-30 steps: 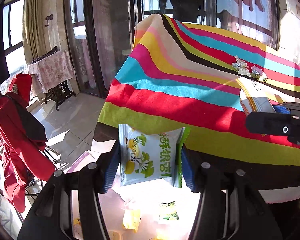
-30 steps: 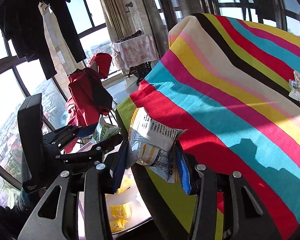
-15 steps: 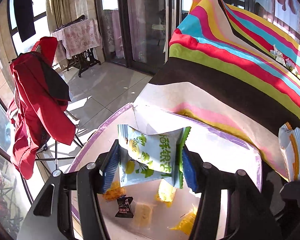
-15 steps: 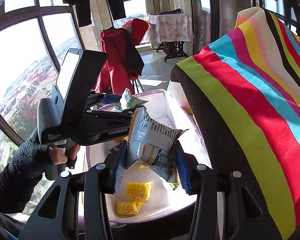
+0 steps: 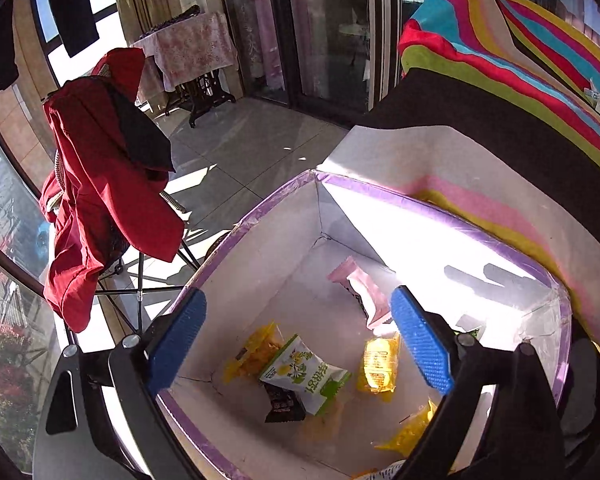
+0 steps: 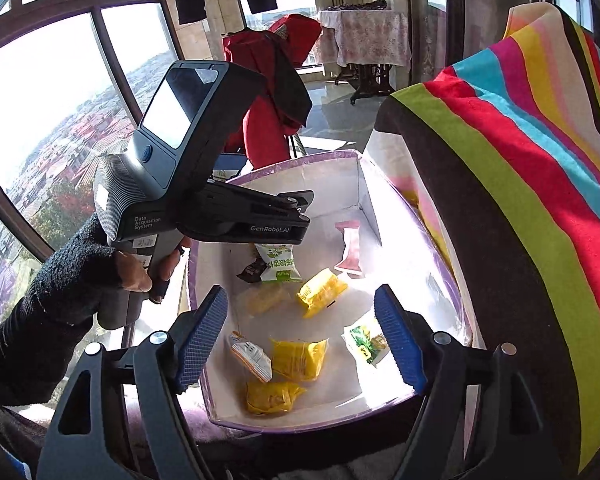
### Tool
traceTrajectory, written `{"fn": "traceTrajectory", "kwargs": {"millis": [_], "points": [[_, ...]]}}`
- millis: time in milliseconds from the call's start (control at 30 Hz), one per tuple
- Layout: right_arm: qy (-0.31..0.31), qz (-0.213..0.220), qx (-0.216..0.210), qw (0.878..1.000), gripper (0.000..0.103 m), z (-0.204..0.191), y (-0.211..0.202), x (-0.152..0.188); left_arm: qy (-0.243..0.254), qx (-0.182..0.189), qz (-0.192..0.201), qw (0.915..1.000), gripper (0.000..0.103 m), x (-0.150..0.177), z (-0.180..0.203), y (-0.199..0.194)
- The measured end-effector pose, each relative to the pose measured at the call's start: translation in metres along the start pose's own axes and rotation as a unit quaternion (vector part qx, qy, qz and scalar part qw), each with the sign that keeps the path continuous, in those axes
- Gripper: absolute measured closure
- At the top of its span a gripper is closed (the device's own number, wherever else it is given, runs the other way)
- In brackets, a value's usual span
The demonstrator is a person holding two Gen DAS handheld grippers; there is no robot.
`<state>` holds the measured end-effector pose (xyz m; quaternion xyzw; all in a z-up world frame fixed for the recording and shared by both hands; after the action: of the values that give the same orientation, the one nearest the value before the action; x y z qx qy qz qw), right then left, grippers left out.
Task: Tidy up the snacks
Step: 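Move both tools back over the snack pile on the table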
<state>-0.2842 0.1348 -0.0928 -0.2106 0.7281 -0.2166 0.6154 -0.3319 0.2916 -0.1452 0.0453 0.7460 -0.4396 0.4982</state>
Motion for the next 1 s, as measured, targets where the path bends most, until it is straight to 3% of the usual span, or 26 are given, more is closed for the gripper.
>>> {"fn": "traceTrajectory", "kwargs": {"millis": [267, 367, 467, 633, 767, 900, 1000], "points": [[0.006, 0.034, 0.015, 0.999, 0.023, 0.012, -0.019, -0.015, 0.016, -0.024, -0.009, 0.9995, 0.002, -0.011, 0.009, 0.0], [0.001, 0.058, 0.023, 0.998, 0.02, 0.017, -0.034, -0.022, 0.021, -0.039, 0.01, 0.999, 0.002, -0.029, 0.015, -0.007], [0.0, 0.078, 0.04, 0.996, 0.019, 0.028, -0.051, -0.022, 0.026, -0.029, 0.043, 0.9983, 0.002, -0.057, 0.033, -0.02], [0.009, 0.108, 0.072, 0.992, 0.018, 0.054, -0.085, -0.017, 0.061, 0.027, 0.097, 0.9931, 0.002, -0.112, 0.096, -0.047], [0.034, 0.137, 0.109, 0.984, 0.017, 0.085, -0.119, -0.013, 0.107, 0.109, 0.127, 0.9801, 0.002, -0.15, 0.182, -0.062], [0.083, 0.175, 0.145, 0.97, 0.017, 0.126, -0.164, -0.009, 0.134, 0.206, 0.113, 0.9627, 0.002, -0.17, 0.28, -0.053], [0.125, 0.21, 0.174, 0.954, 0.016, 0.161, -0.203, -0.009, 0.124, 0.278, 0.066, 0.9503, 0.002, -0.174, 0.354, -0.035]]}}
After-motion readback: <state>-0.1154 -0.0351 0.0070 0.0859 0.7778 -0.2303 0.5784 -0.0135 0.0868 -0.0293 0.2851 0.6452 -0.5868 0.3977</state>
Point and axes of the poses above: each gripper's, at about its wrist camera, not at the fingertips, and y roughly the way its jaws point, z to its right, x to its underside, the point moved 9 cm from there along y, roughly the way its jaws point, and after that the axes turned 15 degrees about z, right-handed, at the moved point
